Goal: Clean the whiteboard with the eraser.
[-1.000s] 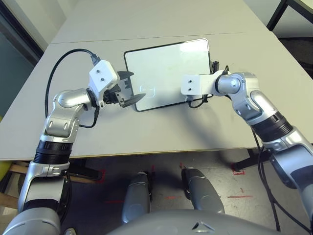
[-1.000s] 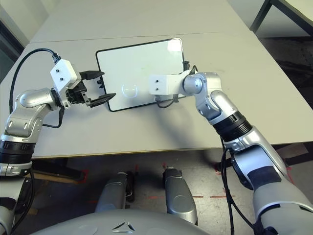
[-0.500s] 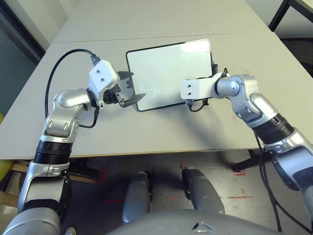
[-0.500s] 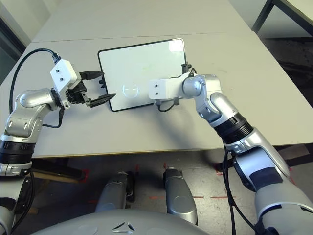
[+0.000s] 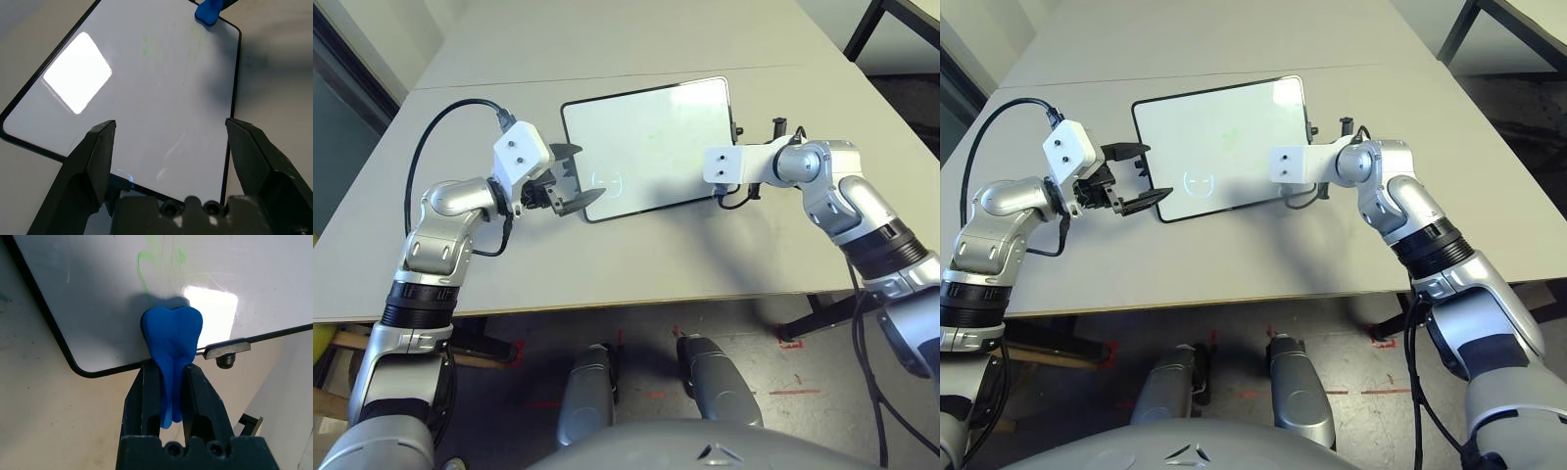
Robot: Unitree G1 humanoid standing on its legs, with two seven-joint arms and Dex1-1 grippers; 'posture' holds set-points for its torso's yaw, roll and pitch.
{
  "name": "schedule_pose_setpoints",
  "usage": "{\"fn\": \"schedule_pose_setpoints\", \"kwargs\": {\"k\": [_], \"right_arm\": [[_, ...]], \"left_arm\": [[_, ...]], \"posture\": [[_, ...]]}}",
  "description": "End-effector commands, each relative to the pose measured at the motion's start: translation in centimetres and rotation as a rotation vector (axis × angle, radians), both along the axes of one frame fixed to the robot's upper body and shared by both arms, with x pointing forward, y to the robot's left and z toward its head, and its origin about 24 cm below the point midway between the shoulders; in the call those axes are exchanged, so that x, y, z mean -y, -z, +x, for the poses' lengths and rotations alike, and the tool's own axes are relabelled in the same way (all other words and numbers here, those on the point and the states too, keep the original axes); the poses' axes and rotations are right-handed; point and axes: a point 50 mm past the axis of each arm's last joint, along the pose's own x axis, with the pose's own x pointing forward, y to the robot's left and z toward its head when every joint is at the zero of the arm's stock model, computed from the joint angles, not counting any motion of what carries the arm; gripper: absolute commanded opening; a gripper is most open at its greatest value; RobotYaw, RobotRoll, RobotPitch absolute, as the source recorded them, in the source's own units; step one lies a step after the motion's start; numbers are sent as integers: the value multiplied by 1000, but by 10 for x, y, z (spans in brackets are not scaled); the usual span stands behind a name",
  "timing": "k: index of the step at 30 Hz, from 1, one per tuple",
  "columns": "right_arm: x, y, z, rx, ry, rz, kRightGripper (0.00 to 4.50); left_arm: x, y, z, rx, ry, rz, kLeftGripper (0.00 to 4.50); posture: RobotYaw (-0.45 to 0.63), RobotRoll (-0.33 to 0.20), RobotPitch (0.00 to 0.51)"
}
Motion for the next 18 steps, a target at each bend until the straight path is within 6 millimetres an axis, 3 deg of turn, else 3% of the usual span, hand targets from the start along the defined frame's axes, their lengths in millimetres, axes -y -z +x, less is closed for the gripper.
{"fn": "schedule_pose_setpoints", "kwargs": {"k": [1, 12, 18], "right_arm": [[-13, 3, -4, -16, -47, 8, 398], [-49, 10, -18, -50, -176, 39, 398], [-37, 17, -17, -68, -133, 6, 398]], "left_arm": [[1, 4, -1, -13, 3, 15, 4500], [1, 3, 0, -11, 0, 15, 4500], [1, 3, 0, -8, -1, 14, 4500]], "posture": [[-217, 0, 149], [-213, 0, 146], [-210, 0, 143]]}}
